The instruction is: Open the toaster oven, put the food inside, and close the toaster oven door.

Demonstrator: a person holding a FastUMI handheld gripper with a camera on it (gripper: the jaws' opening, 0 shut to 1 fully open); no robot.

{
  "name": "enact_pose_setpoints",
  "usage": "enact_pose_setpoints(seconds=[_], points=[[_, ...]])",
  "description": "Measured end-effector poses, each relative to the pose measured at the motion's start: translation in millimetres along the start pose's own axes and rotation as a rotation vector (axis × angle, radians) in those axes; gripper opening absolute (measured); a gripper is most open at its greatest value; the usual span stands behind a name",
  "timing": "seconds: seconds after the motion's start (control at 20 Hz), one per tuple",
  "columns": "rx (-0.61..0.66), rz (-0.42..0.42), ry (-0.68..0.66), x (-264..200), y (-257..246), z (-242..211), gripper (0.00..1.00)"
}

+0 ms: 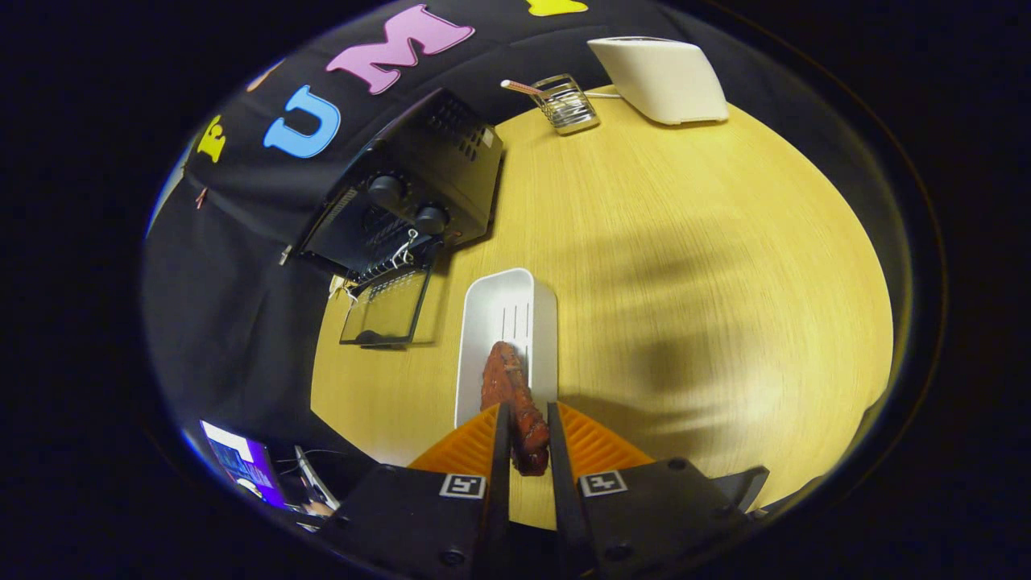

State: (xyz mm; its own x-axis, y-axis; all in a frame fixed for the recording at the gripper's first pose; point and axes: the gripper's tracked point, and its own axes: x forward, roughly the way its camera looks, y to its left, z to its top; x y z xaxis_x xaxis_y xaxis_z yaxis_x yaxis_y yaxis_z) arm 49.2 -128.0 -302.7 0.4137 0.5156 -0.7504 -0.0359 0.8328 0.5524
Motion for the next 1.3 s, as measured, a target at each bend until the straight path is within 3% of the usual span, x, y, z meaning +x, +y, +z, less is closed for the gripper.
enact_pose_setpoints(seconds=[0.35, 0.6, 1.0, 1.3], points=[[0.016, 0.006, 0.014, -9, 3, 5, 0.14], [0.031, -0.015, -0.087, -40, 22, 24, 0.14], [0.102, -0.079, -0.260, -60, 101, 2, 0.13], [0.137, -0.076, -0.328, -36, 175, -29, 0.13]])
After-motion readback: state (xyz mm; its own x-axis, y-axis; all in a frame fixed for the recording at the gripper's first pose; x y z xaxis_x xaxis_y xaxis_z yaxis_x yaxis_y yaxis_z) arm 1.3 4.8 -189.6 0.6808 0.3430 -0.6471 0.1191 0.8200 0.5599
